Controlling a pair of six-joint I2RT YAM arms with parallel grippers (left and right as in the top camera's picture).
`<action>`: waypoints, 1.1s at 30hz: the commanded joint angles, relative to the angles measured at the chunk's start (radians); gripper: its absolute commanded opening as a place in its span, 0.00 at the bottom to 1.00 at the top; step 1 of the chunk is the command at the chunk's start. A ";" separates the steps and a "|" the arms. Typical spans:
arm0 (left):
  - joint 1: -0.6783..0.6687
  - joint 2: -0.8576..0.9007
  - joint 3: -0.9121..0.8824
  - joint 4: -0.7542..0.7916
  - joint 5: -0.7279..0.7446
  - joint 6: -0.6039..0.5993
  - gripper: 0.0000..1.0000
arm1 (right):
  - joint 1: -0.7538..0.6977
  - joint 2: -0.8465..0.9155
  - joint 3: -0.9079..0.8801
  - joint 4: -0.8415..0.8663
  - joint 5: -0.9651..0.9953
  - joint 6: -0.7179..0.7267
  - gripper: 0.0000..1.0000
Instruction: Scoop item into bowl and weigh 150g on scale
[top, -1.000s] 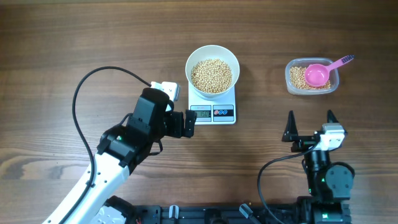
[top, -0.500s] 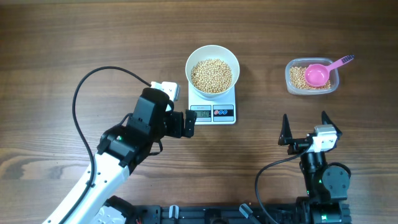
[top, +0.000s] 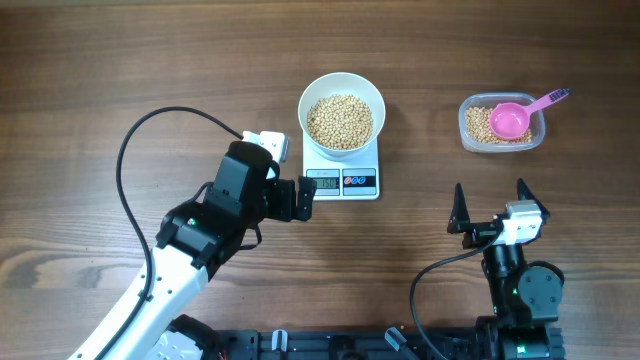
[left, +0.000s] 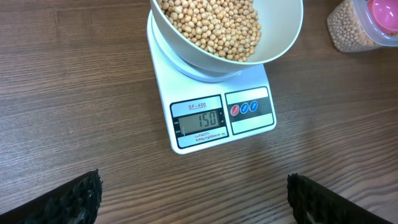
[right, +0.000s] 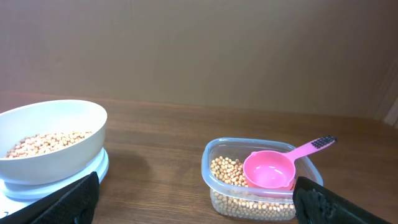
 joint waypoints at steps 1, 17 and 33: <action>0.005 0.002 0.003 -0.045 -0.049 0.021 1.00 | 0.005 -0.013 -0.002 0.002 -0.010 -0.018 1.00; 0.045 -0.319 -0.057 -0.190 -0.185 0.024 1.00 | 0.005 -0.013 -0.002 0.002 -0.010 -0.018 1.00; 0.301 -0.941 -0.511 0.077 -0.125 0.017 1.00 | 0.005 -0.013 -0.002 0.002 -0.010 -0.018 1.00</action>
